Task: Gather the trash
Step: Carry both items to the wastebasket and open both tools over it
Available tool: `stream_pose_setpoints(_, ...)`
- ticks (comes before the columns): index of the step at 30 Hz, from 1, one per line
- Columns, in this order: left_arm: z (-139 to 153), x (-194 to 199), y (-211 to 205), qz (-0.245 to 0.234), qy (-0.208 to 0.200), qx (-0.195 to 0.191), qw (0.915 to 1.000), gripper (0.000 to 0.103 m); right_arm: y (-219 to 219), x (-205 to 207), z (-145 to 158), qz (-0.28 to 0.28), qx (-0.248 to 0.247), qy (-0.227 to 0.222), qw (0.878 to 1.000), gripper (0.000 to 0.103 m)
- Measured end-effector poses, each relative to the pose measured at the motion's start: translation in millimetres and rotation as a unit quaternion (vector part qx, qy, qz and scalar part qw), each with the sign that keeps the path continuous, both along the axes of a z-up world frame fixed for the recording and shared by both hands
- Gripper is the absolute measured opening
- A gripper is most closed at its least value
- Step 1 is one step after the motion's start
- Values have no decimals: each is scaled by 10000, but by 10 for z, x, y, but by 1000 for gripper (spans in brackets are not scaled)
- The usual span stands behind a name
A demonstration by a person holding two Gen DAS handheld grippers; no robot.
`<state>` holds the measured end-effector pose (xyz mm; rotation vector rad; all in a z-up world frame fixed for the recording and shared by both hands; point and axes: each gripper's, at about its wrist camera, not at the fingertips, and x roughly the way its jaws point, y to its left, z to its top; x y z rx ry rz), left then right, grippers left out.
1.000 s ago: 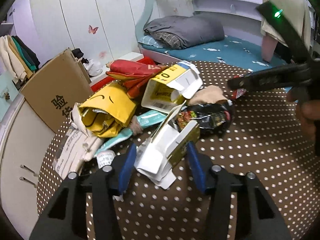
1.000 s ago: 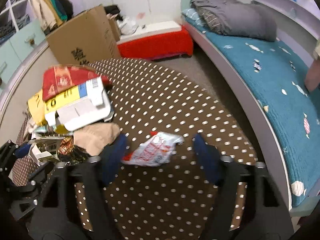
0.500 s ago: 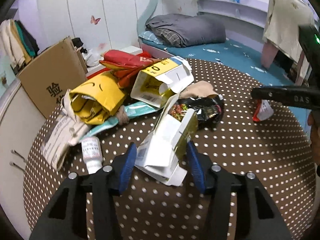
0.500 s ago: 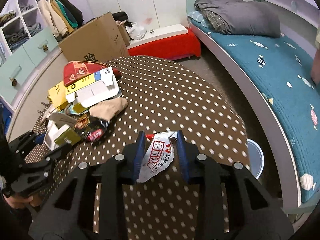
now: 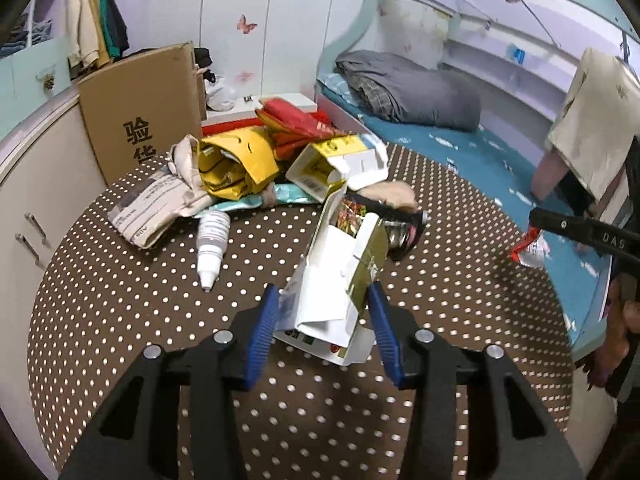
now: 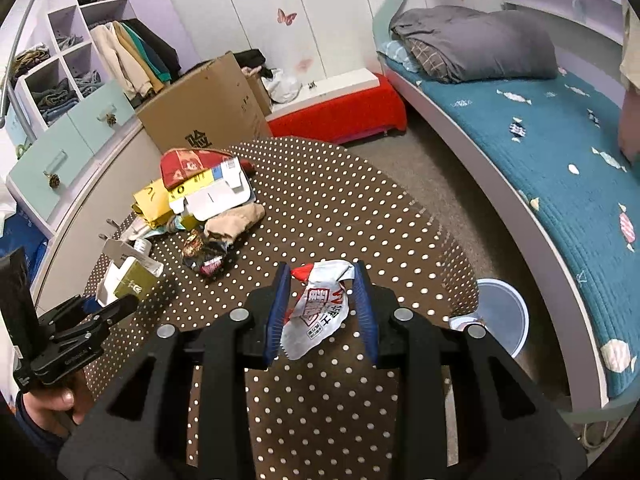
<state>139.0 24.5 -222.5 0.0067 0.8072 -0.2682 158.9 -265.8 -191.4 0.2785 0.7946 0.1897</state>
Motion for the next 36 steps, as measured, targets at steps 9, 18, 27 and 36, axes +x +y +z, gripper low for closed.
stream_pose_setpoints(9,440,-44,-365,-112,-361,-250,9990,45,-312,-178,240,-198,187,-345,9990,32)
stream_pose_setpoints(18,768,144,-1152,-648,-543,-636,9944,45,-963,-307,535,-739,452,-780,9932,32)
stream_pose_setpoints(27,865,325,-2124,-1302,-494,-834,9867,45,-1800,-415,577,-1529,480,-921,9828,32)
stream_pose_setpoints(36,465,547,-3086,-1817,150,-849,9796,45,-2440,-253,43,-2168,678,-364,9732,32)
